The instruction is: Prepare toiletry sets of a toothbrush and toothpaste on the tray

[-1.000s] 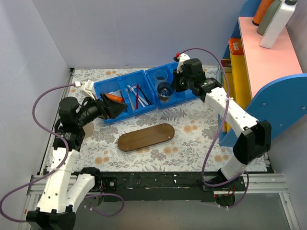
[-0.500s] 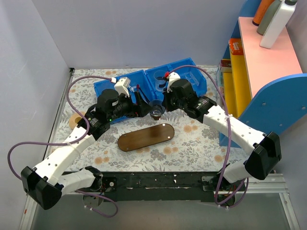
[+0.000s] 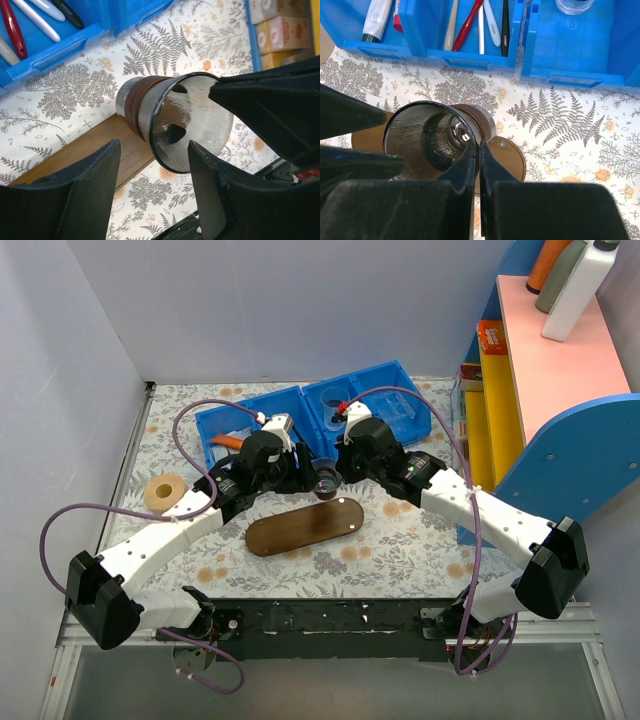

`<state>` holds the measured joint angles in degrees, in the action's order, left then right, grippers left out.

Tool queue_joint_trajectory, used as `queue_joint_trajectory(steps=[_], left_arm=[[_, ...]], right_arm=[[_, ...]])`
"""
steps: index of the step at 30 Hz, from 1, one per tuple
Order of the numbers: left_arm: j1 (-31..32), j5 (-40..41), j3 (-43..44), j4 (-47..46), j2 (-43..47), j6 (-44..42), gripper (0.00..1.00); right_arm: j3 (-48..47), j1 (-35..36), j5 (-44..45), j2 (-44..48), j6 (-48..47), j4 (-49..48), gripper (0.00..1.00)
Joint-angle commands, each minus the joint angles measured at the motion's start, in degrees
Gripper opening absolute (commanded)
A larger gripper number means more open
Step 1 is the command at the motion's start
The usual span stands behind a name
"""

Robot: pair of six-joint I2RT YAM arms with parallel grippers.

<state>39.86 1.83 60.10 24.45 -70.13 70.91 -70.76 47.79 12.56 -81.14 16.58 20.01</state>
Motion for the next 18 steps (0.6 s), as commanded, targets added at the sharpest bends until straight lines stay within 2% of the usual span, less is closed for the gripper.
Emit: queue_joint_trajectory(steps=[1,7,13,18], left_arm=[[0.22,1.78,2.31,0.87,-0.54,-0.6,0.52],[0.22,1.43,1.87,0.95,-1.5,-0.25,0.45],[0.22,1.43,1.78,0.87,-2.91,-0.16,0.31],[0.22,1.25,1.52,0.34,-3.61,0.36,0.25]], right_arm=[[-0.61,0.72,1.68,3.62,1.7,-5.42,0.01],[-0.52,1.16,2.38,3.01,1.7,-5.33,0.01],[-0.96,1.95,3.52,1.96,1.79,-4.98,0.01],[-1.4,3.1,5.28,1.34,1.44,-4.28,0.01]])
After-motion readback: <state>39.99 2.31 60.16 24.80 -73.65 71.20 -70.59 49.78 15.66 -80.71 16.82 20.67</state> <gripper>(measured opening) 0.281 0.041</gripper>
